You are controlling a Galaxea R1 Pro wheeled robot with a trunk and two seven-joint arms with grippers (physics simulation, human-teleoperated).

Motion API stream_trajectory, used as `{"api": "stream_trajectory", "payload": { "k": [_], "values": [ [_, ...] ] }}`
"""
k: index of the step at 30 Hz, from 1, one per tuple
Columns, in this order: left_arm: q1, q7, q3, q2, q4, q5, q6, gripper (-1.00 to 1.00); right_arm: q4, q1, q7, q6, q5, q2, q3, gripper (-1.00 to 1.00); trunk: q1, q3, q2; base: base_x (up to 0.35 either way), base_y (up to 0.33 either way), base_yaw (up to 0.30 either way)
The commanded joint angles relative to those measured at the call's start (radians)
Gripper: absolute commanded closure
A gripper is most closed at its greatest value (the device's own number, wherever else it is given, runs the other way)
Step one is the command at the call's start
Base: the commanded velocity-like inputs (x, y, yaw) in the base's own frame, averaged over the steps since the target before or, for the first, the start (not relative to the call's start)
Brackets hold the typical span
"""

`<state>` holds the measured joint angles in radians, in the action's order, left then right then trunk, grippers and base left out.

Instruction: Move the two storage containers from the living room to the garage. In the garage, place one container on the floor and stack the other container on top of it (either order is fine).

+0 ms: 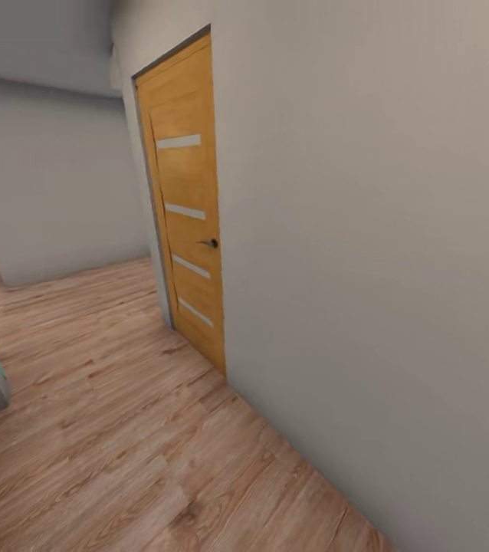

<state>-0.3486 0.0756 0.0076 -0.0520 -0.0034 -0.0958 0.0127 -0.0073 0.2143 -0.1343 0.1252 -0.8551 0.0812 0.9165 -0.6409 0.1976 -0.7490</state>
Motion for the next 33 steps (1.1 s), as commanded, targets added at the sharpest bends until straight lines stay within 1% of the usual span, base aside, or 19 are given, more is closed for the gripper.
{"api": "stream_trajectory", "payload": {
  "k": [1,33],
  "values": [
    [-0.001,0.004,0.0,0.0,0.0,-0.01,0.001,-1.0,0.0,0.0,-0.004,0.002,-0.008,0.0,0.008,-1.0,-0.001,0.001,-0.001,0.321,0.0,0.27],
    [-0.001,0.004,0.0,-0.001,0.0,-0.011,0.003,-1.0,0.0,0.0,-0.004,0.002,-0.008,-0.001,0.008,-1.0,-0.001,0.001,-0.001,0.322,0.0,0.27]
  ]
}}
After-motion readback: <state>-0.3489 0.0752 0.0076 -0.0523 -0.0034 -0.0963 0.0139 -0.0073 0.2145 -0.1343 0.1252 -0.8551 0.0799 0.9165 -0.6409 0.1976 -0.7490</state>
